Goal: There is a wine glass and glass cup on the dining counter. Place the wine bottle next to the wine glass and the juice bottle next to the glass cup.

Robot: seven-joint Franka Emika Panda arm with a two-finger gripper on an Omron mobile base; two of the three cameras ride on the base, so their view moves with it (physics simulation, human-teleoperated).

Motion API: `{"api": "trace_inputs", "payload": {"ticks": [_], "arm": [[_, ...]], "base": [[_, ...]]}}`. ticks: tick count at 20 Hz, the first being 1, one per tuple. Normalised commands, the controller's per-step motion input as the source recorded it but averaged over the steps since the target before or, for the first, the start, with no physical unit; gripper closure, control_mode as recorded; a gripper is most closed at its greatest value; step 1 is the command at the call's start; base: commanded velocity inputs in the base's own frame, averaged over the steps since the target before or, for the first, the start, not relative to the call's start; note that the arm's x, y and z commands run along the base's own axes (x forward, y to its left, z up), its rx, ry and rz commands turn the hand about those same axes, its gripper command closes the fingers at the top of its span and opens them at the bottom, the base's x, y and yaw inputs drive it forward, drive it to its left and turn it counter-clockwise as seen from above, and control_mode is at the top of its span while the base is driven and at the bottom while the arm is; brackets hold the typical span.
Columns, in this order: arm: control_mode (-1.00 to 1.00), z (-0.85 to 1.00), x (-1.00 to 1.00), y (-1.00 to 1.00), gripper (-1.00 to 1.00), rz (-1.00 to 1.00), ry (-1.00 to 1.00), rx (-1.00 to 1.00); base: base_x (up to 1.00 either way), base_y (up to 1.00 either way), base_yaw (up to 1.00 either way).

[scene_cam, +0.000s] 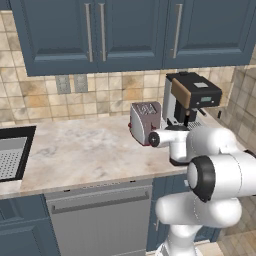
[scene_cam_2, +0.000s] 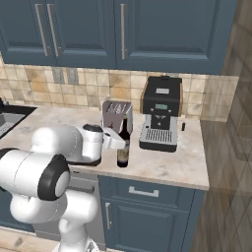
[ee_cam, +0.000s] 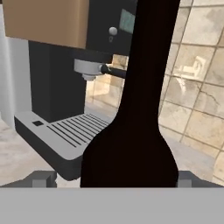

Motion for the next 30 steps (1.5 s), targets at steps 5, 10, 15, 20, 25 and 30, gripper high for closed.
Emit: {"api": "trace_inputs", "payload": {"ticks": [5, 10, 15, 20, 25, 30], "arm": [[-1.0, -0.06, 0.07, -0.05, -1.0, 0.02, 0.0, 0.0], [-1.0, -0.08, 0.03, -0.01, 1.0, 0.02, 0.0, 0.0], [-1.0, -0.05, 0.01, -0.02, 1.0, 0.03, 0.0, 0.0], [-1.0, -0.02, 0.0, -0.12, 1.0, 0.04, 0.0, 0.0], [-1.0, 0.0, -0.01, -0.09, 1.0, 0.05, 0.0, 0.0], [-1.0, 0.02, -0.18, 0.08, 1.0, 0.05, -0.02, 0.0]], "base": [[0.0, 0.0, 0.0], [0.0, 0.0, 0.0], [0.0, 0.0, 0.0], [0.0, 0.0, 0.0], [0.0, 0.0, 0.0], [0.0, 0.0, 0.0]]}}
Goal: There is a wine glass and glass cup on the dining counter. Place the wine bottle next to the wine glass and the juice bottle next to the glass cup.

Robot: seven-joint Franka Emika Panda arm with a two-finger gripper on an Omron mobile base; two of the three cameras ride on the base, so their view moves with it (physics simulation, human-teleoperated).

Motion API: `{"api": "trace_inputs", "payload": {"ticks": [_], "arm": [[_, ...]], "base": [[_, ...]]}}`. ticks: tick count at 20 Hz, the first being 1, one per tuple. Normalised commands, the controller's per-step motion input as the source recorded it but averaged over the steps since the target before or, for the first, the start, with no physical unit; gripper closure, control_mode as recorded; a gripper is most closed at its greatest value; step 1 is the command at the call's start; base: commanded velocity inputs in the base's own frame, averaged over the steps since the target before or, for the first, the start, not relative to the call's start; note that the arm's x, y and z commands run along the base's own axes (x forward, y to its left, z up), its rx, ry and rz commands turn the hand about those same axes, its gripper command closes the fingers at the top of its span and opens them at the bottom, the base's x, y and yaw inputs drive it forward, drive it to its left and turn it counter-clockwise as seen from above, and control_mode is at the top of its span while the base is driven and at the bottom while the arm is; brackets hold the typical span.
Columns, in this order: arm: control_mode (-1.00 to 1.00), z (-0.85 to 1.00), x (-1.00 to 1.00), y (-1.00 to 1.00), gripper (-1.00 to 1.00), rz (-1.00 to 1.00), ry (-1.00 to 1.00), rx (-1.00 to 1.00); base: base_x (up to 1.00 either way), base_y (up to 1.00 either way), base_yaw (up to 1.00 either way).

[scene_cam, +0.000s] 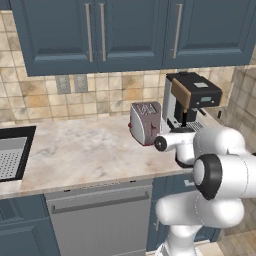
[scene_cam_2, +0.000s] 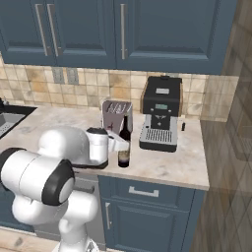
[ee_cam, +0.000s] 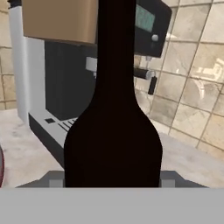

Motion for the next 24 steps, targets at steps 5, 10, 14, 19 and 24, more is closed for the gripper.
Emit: {"api": "trace_inputs", "payload": {"ticks": [5, 10, 14, 19, 24], "arm": [[-1.0, 0.08, -0.35, 0.39, 1.0, 0.0, -0.15, 0.0], [-1.0, 0.15, -0.39, 0.44, 1.0, 0.0, -0.18, 0.0], [-1.0, 0.24, -0.39, 0.44, 1.0, 0.0, -0.26, -0.01], [-1.0, 0.3, -0.36, 0.41, 1.0, -0.03, -0.2, -0.01], [-1.0, 0.35, -0.38, 0.32, 1.0, -0.03, -0.07, -0.01]], "base": [[0.0, 0.0, 0.0], [0.0, 0.0, 0.0], [0.0, 0.0, 0.0], [0.0, 0.0, 0.0], [0.0, 0.0, 0.0]]}}
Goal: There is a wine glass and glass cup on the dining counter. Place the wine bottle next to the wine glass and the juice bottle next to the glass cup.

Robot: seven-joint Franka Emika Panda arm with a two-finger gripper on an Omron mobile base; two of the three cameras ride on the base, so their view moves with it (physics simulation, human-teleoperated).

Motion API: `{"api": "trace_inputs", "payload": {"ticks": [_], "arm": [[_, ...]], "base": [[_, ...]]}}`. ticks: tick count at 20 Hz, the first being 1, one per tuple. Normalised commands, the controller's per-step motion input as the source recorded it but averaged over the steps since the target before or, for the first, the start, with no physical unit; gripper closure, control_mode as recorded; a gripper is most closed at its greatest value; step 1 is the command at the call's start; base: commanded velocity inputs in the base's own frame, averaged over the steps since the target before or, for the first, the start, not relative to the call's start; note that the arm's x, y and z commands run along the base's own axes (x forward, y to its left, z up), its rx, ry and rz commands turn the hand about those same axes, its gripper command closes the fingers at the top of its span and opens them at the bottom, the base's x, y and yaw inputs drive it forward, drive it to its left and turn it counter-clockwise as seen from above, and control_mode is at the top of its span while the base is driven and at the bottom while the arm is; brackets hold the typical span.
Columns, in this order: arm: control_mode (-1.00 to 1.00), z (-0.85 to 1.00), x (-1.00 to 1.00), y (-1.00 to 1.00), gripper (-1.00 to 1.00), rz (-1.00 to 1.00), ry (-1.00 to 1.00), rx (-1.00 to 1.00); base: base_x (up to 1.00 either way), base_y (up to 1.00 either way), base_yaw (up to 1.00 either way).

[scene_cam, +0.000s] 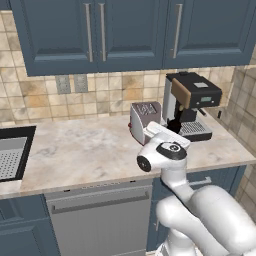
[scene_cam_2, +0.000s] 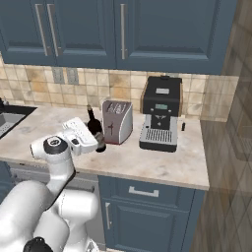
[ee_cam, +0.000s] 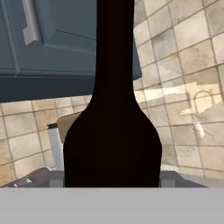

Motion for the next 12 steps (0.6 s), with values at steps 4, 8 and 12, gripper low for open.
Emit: {"api": "trace_inputs", "payload": {"ticks": [4, 8, 12], "arm": [[-1.0, 0.28, -0.46, 0.25, 1.0, -0.05, 0.0, -0.01], [-1.0, 0.22, -0.51, 0.23, 1.0, -0.05, 0.05, 0.0], [-1.0, 0.21, -0.49, 0.2, 1.0, -0.03, 0.09, 0.0]], "base": [[0.0, 0.0, 0.0], [0.0, 0.0, 0.0], [0.0, 0.0, 0.0]]}}
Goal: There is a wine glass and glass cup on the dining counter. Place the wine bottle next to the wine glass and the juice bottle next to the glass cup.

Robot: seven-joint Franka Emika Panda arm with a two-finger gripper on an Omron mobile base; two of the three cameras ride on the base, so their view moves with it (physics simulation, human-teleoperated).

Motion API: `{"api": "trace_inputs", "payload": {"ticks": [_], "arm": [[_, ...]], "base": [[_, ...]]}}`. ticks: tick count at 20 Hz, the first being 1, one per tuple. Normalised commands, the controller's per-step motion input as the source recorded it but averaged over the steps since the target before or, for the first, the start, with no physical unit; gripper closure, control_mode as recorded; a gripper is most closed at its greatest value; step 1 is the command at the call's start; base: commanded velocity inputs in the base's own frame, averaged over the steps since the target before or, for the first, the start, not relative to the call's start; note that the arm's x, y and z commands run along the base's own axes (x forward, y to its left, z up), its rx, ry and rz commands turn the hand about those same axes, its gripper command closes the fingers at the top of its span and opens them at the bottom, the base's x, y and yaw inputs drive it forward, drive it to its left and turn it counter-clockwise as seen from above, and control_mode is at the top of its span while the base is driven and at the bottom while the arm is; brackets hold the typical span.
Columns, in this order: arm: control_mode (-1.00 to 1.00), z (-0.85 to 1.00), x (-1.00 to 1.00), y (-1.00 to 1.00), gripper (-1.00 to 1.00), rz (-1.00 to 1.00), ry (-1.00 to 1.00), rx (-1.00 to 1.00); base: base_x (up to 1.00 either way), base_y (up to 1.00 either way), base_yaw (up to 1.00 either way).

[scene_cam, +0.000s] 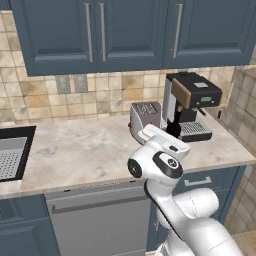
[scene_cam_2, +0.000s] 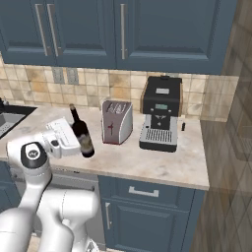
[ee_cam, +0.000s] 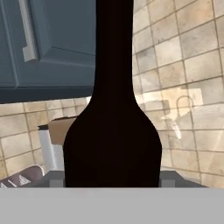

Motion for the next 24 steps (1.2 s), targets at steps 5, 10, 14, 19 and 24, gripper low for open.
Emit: {"api": "trace_inputs", "payload": {"ticks": [5, 10, 14, 19, 24], "arm": [[-1.0, 0.13, -0.52, 0.19, 1.0, -0.01, 0.04, 0.0], [-1.0, 0.05, -0.45, 0.2, 1.0, 0.0, 0.01, 0.0], [-1.0, 0.0, -0.36, 0.16, 1.0, 0.0, 0.0, 0.0], [-1.0, 0.0, -0.23, 0.09, 1.0, -0.01, 0.0, 0.0], [-1.0, 0.0, -0.04, 0.0, 1.0, -0.02, 0.0, 0.0]], "base": [[0.0, 0.0, 0.0], [0.0, 0.0, 0.0], [0.0, 0.0, 0.0], [0.0, 0.0, 0.0], [0.0, 0.0, 0.0]]}}
